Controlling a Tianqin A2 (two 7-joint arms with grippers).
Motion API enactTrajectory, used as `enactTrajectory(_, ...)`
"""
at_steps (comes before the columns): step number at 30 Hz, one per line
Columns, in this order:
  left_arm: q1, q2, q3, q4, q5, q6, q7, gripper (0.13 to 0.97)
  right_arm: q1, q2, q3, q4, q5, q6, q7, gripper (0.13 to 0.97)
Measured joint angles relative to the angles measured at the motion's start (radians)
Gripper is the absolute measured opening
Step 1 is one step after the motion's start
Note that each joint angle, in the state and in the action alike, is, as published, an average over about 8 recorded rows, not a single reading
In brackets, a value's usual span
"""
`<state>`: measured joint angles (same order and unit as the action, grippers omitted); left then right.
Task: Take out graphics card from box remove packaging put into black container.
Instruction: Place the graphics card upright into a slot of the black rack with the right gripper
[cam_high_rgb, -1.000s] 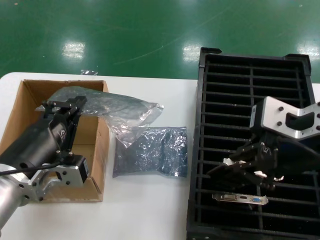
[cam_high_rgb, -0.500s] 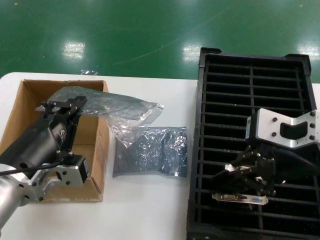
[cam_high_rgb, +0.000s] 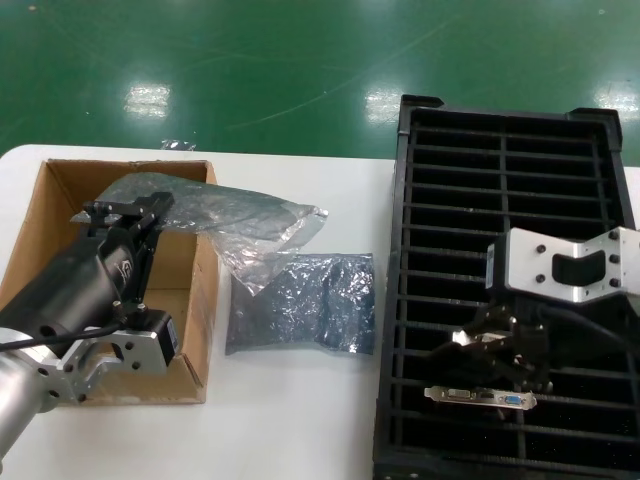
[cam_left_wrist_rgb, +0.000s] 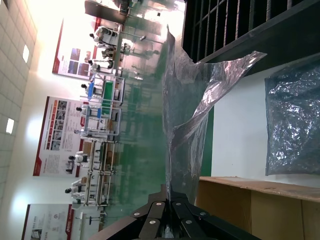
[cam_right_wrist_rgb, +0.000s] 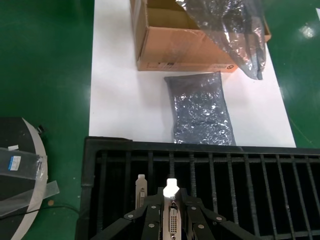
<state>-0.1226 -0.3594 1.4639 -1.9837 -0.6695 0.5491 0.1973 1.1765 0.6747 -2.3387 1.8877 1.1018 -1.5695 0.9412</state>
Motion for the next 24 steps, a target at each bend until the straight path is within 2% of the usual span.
enactTrajectory(24,0.000,0.000,0.000,0.000,0.000,0.000,0.000,0.139,0.010,-0.067,-0.040,-0.064,-0.054,0.000,-0.024,0.197)
